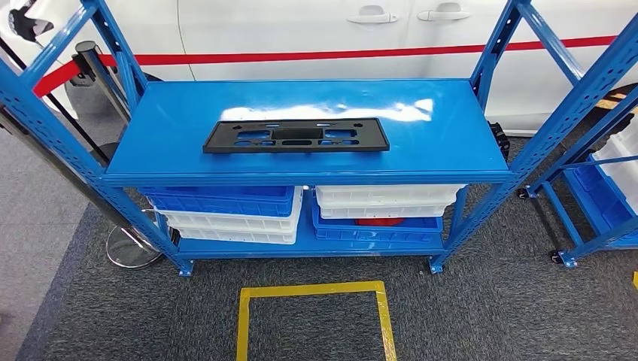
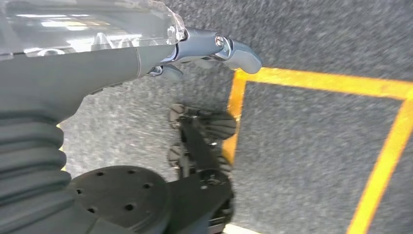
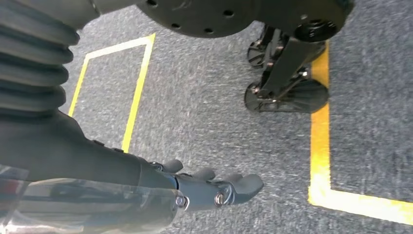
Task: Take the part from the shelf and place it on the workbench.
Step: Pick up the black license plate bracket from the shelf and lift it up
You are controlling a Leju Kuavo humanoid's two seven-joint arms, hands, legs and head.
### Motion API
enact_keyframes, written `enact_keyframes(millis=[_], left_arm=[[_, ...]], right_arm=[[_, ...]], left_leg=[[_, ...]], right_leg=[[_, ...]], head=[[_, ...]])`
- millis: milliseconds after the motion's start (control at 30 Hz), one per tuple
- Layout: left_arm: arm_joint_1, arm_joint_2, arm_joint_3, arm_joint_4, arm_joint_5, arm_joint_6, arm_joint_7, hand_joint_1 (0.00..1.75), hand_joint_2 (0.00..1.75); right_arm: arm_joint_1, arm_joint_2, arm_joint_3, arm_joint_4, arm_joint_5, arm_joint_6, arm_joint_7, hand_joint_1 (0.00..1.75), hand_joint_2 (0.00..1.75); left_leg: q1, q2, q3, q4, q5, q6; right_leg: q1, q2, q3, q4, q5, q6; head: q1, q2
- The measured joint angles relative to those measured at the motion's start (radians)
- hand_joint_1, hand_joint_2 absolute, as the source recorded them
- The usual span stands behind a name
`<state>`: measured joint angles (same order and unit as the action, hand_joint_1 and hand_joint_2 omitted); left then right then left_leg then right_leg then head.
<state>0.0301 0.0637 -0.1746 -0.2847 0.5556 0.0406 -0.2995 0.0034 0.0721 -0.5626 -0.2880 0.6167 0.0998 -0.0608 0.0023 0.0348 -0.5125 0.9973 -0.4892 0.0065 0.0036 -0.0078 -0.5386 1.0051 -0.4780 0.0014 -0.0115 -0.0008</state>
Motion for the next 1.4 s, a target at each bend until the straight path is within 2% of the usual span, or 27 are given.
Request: enact_keyframes(millis=[200,333,400,533,667,767,833,900,967,1033,1067,1100,1133,1200,1233,1267,1333,1400], left_arm=[[-0.026,0.019,-0.034,0.031,0.116,0.002,-0.075,0.0,0.0],[-0.045,0.032,-0.06,0.055,0.194,0.003,-0.126,0.0,0.0],[-0.052,0.038,-0.07,0.062,0.226,0.001,-0.15,0.0,0.0],[-0.068,0.048,-0.083,0.071,0.264,-0.011,-0.182,0.0,0.0],[-0.078,0.058,-0.087,0.075,0.282,-0.017,-0.191,0.0,0.0],[-0.078,0.061,-0.087,0.079,0.29,-0.017,-0.191,0.0,0.0],[-0.078,0.062,-0.087,0.08,0.291,-0.017,-0.191,0.0,0.0],[-0.079,0.062,-0.087,0.08,0.292,-0.017,-0.191,0.0,0.0],[-0.08,0.061,-0.088,0.08,0.292,-0.017,-0.19,0.0,0.0],[-0.08,0.06,-0.089,0.08,0.292,-0.017,-0.187,0.0,0.0],[-0.079,0.059,-0.09,0.08,0.292,-0.016,-0.186,0.0,0.0],[-0.079,0.058,-0.092,0.08,0.292,-0.015,-0.185,0.0,0.0],[-0.079,0.056,-0.093,0.081,0.292,-0.015,-0.183,0.0,0.0],[-0.079,0.053,-0.094,0.081,0.292,-0.014,-0.18,0.0,0.0],[-0.08,0.052,-0.094,0.082,0.292,-0.013,-0.177,0.0,0.0],[-0.08,0.052,-0.095,0.083,0.292,-0.012,-0.175,0.0,0.0],[-0.081,0.05,-0.096,0.084,0.292,-0.011,-0.172,0.0,0.0],[-0.081,0.048,-0.097,0.084,0.292,-0.01,-0.169,0.0,0.0]], right_arm=[[-0.033,0.023,-0.129,0.027,0.11,0.025,-0.051,0.0,0.0],[-0.057,0.04,-0.223,0.049,0.181,0.043,-0.089,0.0,1.75],[-0.072,0.047,-0.266,0.056,0.206,0.061,-0.119,0.0,1.75],[-0.119,0.059,-0.327,0.063,0.217,0.118,-0.21,0.0,0.0],[-0.176,0.071,-0.327,0.042,0.189,0.188,-0.315,0.0,0.0],[-0.19,0.078,-0.29,-0.007,0.132,0.222,-0.355,0.0,0.0],[-0.193,0.082,-0.268,-0.055,0.09,0.244,-0.373,0.0,0.0],[-0.194,0.086,-0.252,-0.11,0.051,0.264,-0.387,0.0,0.0],[-0.195,0.087,-0.234,-0.169,0.018,0.281,-0.398,0.0,0.0],[-0.193,0.087,-0.211,-0.231,-0.014,0.296,-0.407,0.0,0.0],[-0.19,0.087,-0.199,-0.262,-0.028,0.302,-0.411,0.0,0.0],[-0.188,0.087,-0.185,-0.296,-0.044,0.308,-0.416,0.0,0.0],[-0.187,0.087,-0.171,-0.329,-0.058,0.313,-0.421,0.0,0.0],[-0.187,0.087,-0.14,-0.397,-0.088,0.325,-0.43,0.0,0.0],[-0.188,0.087,-0.124,-0.43,-0.103,0.331,-0.435,0.0,0.0],[-0.188,0.088,-0.109,-0.462,-0.118,0.338,-0.439,0.0,0.0],[-0.187,0.089,-0.081,-0.527,-0.147,0.353,-0.448,0.0,0.0],[-0.185,0.091,-0.058,-0.591,-0.176,0.369,-0.457,0.0,0.0]], left_leg=[[0.0,0.0,0.0,0.0,0.0,0.0],[0.0,0.0,0.0,0.0,0.0,0.0],[0.0,0.0,0.0,0.0,0.0,0.0],[-0.001,0.0,-0.001,0.001,0.0,0.0],[-0.004,0.0,-0.001,0.004,0.001,0.001],[-0.007,0.0,-0.003,0.006,0.0,0.003],[-0.006,0.0,-0.004,0.004,0.003,0.008],[0.001,0.003,0.0,-0.008,0.01,0.017],[0.007,0.007,0.003,-0.018,0.017,0.024],[0.008,0.008,0.002,-0.018,0.018,0.025],[0.009,0.009,0.002,-0.018,0.017,0.024],[0.01,0.009,0.003,-0.017,0.016,0.022],[0.012,0.009,0.005,-0.015,0.013,0.019],[0.017,0.009,0.009,-0.008,0.004,0.005],[0.017,0.009,0.008,-0.002,-0.002,-0.003],[0.015,0.009,0.006,0.002,-0.006,-0.011],[0.013,0.012,0.003,0.005,-0.008,-0.023],[0.017,0.012,0.003,0.006,-0.014,-0.033]], right_leg=[[0.0,0.0,0.0,0.0,0.0,0.0],[0.0,0.0,0.0,0.0,0.0,0.0],[0.0,0.0,0.0,0.001,0.0,0.0],[-0.002,0.0,0.0,0.001,0.001,0.0],[-0.005,0.0,0.0,0.0,0.003,0.002],[-0.007,0.0,-0.001,0.0,0.004,0.004],[-0.007,0.0,-0.001,-0.001,0.006,0.008],[-0.007,0.001,-0.005,0.01,-0.003,0.015],[-0.009,0.003,-0.042,0.086,-0.046,0.022],[-0.016,0.005,-0.112,0.222,-0.102,0.03],[-0.02,0.004,-0.14,0.271,-0.111,0.034],[-0.025,0.004,-0.152,0.286,-0.1,0.037],[-0.029,0.004,-0.145,0.26,-0.07,0.041],[-0.035,-0.004,-0.092,0.133,0.007,0.046],[-0.033,-0.008,-0.069,0.075,0.027,0.044],[-0.031,-0.011,-0.055,0.039,0.036,0.039],[-0.025,-0.008,-0.057,0.027,0.027,0.023],[-0.025,-0.003,-0.058,0.027,0.027,0.008]], head=[[0.0,0.0],[0.0,0.0],[0.0,0.0],[0.0,0.0],[0.0,0.0],[0.0,0.0],[0.0,0.0],[0.0,0.0],[0.002,0.0],[0.003,0.0],[0.003,0.0],[0.003,0.0],[0.003,0.0],[0.003,0.0],[0.004,0.0],[0.004,0.0],[0.003,0.0],[0.003,0.0]])
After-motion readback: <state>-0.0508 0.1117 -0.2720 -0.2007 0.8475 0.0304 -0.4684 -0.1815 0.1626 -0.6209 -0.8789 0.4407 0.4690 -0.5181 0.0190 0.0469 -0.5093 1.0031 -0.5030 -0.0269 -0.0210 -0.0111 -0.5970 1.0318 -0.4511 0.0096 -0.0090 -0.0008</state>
